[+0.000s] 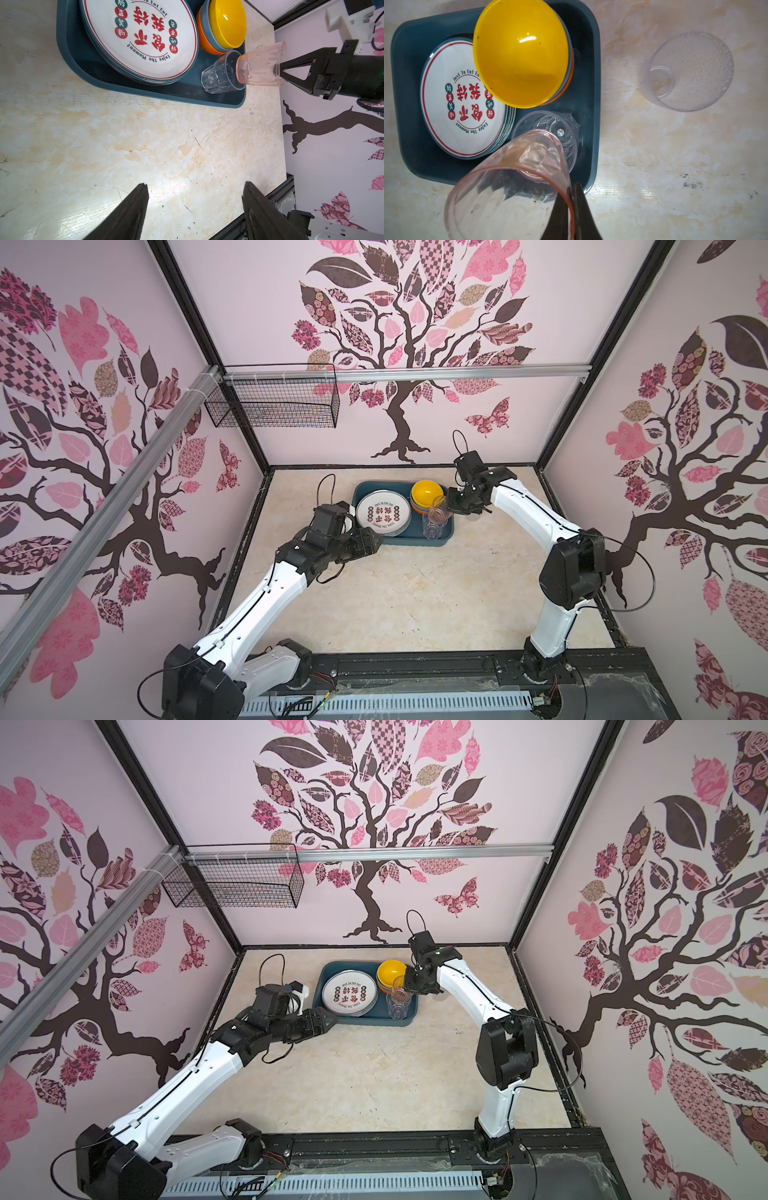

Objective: Place the mixed dishes into the plastic bin
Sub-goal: 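Lift the pink cup with the right gripper and lower it into the clear tumbler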

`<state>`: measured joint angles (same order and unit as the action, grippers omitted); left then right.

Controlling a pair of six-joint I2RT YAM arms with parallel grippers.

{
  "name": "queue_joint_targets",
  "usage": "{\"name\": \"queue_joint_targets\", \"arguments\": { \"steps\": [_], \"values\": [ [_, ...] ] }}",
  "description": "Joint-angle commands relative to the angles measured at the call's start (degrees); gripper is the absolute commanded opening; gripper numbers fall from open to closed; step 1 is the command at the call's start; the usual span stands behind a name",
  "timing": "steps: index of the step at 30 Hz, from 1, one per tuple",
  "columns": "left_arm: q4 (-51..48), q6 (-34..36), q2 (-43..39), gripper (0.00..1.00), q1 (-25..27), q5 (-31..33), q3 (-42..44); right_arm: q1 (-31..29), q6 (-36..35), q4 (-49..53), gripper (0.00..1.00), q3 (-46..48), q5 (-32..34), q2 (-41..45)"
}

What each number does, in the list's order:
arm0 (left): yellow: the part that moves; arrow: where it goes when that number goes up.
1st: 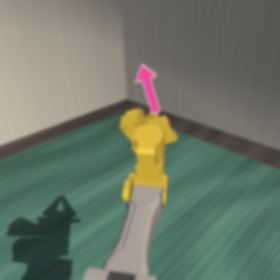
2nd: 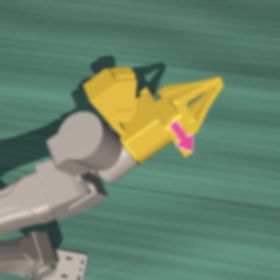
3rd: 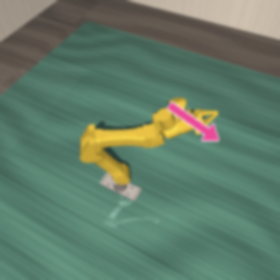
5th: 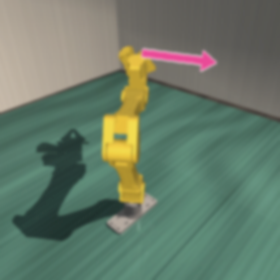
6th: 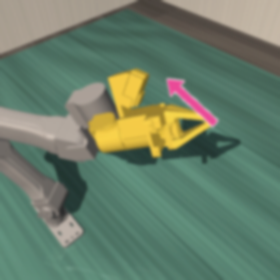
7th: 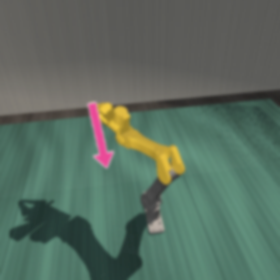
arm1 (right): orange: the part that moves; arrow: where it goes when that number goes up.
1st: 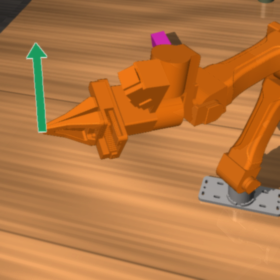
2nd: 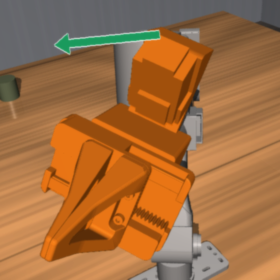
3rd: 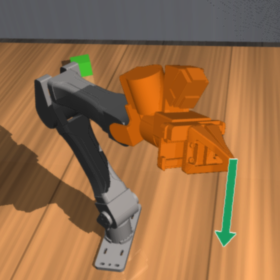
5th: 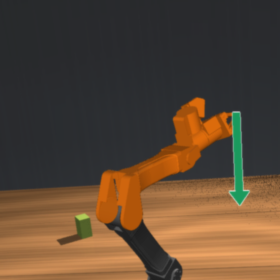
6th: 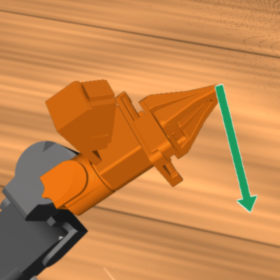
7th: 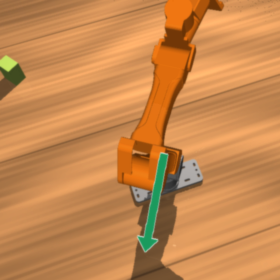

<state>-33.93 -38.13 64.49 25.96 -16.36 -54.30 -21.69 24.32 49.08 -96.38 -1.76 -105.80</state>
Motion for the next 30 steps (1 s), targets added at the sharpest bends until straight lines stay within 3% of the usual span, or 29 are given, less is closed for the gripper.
{"name": "queue_joint_targets", "arguments": {
  "steps": [1, 30],
  "values": [
    [0.31, 0.6, -0.51, 0.74, -0.38, -0.78, 1.7, -0.32, -0.41, 1.25, 0.0, -2.48, -0.18, -2.53],
    [1.55, -0.7, -1.26, 0.74, -0.82, -1.57, 4.45, -0.98, -0.04, -1.15, 0.01, -2.33, 0.7, -9.57]
  ]
}}
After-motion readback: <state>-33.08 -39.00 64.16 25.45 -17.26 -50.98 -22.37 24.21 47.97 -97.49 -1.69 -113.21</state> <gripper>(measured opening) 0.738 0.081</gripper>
